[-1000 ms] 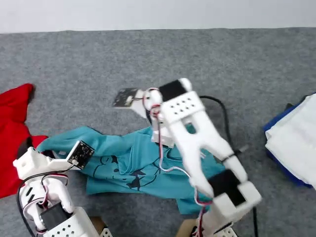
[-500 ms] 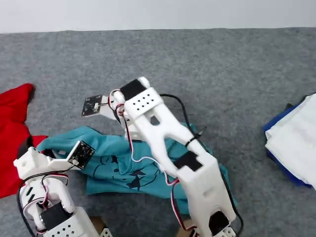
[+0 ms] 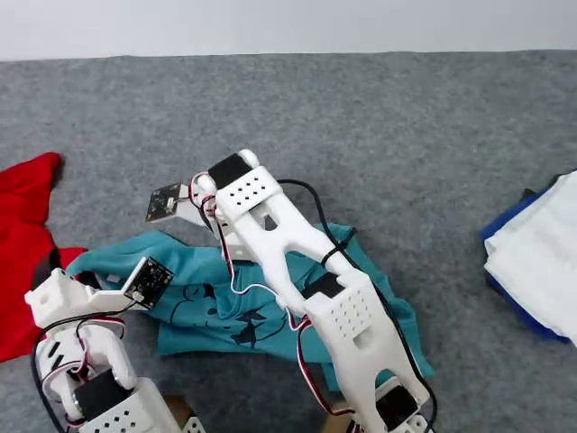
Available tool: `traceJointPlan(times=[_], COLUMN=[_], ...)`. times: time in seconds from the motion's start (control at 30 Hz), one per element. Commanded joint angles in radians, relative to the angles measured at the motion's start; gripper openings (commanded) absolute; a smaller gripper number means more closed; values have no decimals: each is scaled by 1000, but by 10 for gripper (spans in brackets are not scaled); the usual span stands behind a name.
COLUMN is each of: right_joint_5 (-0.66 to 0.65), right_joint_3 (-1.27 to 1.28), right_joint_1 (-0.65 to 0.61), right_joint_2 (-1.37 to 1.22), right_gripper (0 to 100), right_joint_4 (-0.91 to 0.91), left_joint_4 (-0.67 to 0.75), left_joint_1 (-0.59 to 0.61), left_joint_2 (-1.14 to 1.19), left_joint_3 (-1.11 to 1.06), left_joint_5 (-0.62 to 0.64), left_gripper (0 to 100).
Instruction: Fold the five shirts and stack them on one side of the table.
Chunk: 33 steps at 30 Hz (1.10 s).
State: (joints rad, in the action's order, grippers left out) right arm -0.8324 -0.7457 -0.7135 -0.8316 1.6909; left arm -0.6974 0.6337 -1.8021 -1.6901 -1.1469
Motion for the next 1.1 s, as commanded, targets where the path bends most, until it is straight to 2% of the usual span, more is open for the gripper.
traceJointPlan(times=[0.0, 0.37, 1.07], right_joint_5=[-9, -8, -8], right_joint_3=[-49, -55, -55], right_joint_1=[-7, 1, 53], right_joint_2=[16, -51, 295], right_gripper=[128, 9, 11], right_joint_4=[16, 94, 97], left_joint_4=[2, 0, -6], left_joint_1=[-5, -20, -37], left_joint_2=[-14, -14, -14], left_joint_3=[7, 7, 7], left_joint_5=[-6, -6, -3], left_gripper=[231, 231, 231])
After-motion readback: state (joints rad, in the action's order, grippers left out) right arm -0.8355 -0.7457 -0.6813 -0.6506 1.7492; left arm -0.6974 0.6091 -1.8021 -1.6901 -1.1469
